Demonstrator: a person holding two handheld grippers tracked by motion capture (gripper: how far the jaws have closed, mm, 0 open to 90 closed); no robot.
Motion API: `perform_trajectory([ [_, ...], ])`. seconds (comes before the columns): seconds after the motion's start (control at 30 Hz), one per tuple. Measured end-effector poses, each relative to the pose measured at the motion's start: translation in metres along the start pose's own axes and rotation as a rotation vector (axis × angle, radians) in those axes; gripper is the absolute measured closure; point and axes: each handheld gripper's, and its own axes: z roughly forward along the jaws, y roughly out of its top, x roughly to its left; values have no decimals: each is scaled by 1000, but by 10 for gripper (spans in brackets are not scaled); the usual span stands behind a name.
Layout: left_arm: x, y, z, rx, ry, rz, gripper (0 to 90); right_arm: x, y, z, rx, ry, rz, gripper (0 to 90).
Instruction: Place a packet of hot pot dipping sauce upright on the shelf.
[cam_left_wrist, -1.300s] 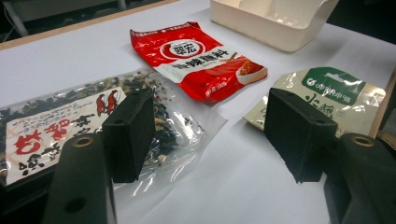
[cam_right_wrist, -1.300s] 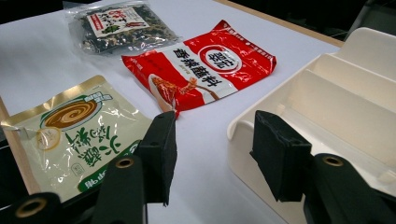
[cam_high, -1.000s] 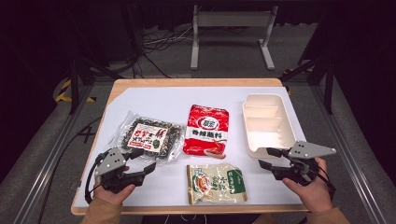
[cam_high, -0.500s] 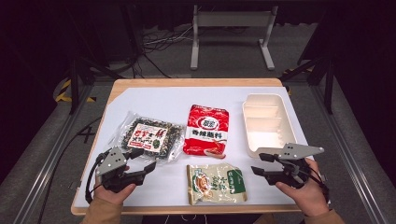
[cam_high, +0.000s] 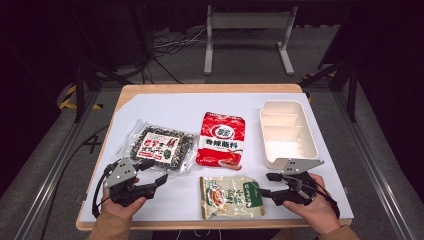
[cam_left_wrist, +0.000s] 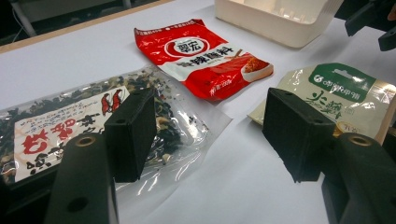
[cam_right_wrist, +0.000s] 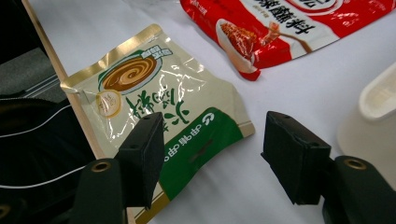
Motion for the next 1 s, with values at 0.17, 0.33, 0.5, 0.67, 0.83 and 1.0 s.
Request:
perform_trajectory([
  [0.17, 0, 0, 0, 1, 1, 0, 351, 1, -2, 8, 27, 11, 5, 383],
  [0.33, 1, 0, 1, 3, 0, 1, 351, 2, -5, 17, 67, 33, 17, 371],
  [0.5, 2, -1, 2, 10, 4, -1, 350, 1, -8, 23, 115, 40, 31, 371],
  [0.67, 1, -1, 3, 17, -3, -4, 349, 1, -11, 29, 137, 51, 40, 371],
  [0.83, 2, -1, 4, 20, -2, -3, 349, 1, -12, 34, 159, 66, 55, 369],
  [1.0, 2, -2, 5, 34, 6, -5, 349, -1, -15, 39, 194, 89, 86, 383],
])
